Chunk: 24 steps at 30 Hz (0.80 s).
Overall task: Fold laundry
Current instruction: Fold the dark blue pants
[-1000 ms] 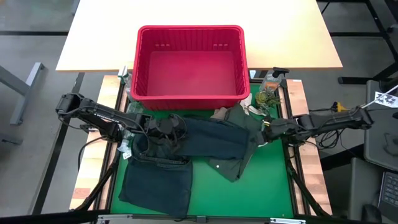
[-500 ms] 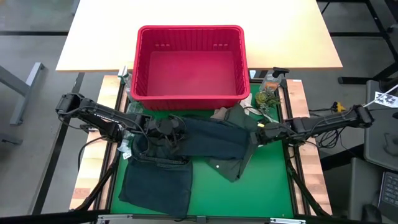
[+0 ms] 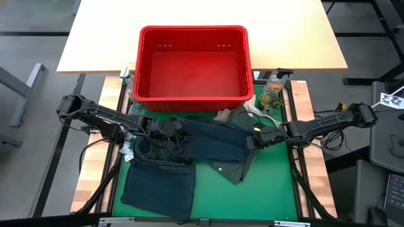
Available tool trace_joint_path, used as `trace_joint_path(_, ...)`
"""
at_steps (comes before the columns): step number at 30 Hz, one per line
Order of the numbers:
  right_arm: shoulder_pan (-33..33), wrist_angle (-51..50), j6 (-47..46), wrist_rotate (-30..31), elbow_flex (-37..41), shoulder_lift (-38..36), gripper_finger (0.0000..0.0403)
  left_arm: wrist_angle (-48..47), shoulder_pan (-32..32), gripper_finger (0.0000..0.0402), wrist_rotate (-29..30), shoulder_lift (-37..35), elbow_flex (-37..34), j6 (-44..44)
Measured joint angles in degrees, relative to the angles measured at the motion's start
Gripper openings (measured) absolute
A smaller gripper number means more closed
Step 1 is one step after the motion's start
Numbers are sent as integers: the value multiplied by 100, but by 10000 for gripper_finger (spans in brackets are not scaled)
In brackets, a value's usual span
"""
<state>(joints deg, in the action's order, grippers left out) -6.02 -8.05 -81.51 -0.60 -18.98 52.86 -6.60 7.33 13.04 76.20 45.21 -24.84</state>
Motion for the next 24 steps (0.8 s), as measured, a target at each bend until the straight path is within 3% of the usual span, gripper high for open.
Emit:
trace_joint_path(5,0,523,143,-205,0,323,126,-18,0,121,-1,0,0,0)
trace_joint_path(11,1,1034,434,-566,-7,206,15,-19,0,121,-1,0,0,-2)
trace_joint_path(17,4,1035,391,-703,-159,-439,36,-19,0,121,-3,-2,0,-7)
trace_joint_path(24,4,531,392,-1004,-590,-1287,12,-21,0,121,-67,-4,-2,-43)
